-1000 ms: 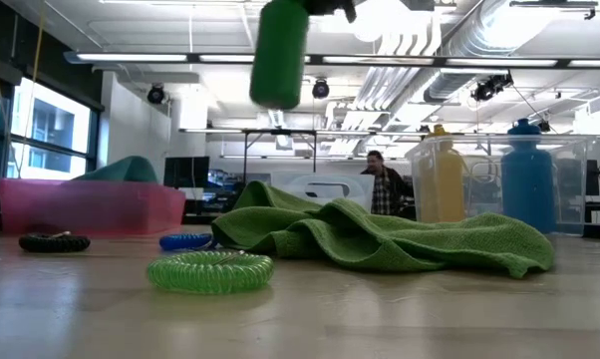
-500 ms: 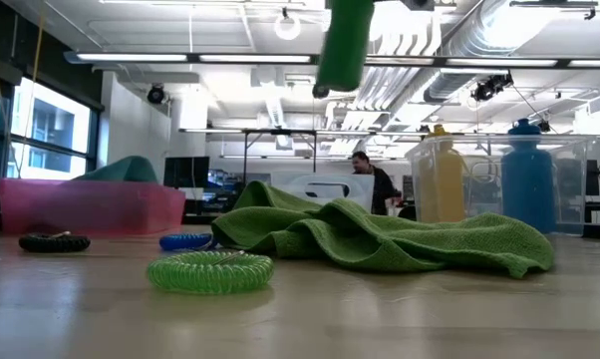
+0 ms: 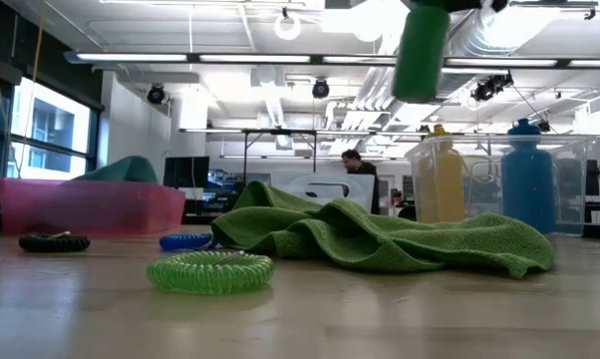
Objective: Pick & Place Sports Items
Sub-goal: Put the green water bottle into the right transparent bin
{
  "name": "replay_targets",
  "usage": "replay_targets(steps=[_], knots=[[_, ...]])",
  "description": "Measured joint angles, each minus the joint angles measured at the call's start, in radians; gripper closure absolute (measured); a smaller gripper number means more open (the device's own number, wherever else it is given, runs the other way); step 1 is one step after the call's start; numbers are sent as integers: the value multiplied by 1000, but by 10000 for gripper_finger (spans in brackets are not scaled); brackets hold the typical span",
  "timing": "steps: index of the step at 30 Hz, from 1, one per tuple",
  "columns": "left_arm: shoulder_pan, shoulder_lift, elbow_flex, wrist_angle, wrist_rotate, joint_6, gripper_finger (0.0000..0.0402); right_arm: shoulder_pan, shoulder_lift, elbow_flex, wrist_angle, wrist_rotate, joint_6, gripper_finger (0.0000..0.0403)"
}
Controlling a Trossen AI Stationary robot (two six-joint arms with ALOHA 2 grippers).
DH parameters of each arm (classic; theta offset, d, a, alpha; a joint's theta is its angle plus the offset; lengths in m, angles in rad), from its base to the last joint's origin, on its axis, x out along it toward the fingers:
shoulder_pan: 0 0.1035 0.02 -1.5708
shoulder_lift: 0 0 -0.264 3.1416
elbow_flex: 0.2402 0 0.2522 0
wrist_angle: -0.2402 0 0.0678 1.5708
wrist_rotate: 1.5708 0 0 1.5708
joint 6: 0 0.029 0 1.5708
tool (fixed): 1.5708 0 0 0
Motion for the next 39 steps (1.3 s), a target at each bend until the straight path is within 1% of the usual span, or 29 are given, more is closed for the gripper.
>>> replay_targets(steps=[4, 10, 14, 19, 23, 26, 30, 39], knots=[[0, 0, 0, 0, 0, 0, 48, 13, -56, -2, -130, 46, 51, 199], [0, 0, 0, 0, 0, 0, 48, 16, -104, -2, -297, 76, 122, 199], [0, 0, 0, 0, 0, 0, 48, 16, -106, -2, -369, 84, 153, 199], [0, 0, 0, 0, 0, 0, 48, 1, -106, -7, -415, 96, 174, 199], [0, 0, 0, 0, 0, 0, 48, -18, -106, -68, -369, 101, 176, 199], [0, 0, 0, 0, 0, 0, 48, -28, -124, -140, -293, 96, 175, 199], [0, 0, 0, 0, 0, 0, 48, -45, -149, -235, -158, 95, 124, 199], [0, 0, 0, 0, 0, 0, 48, -132, -157, -410, 69, -4, 95, 197]])
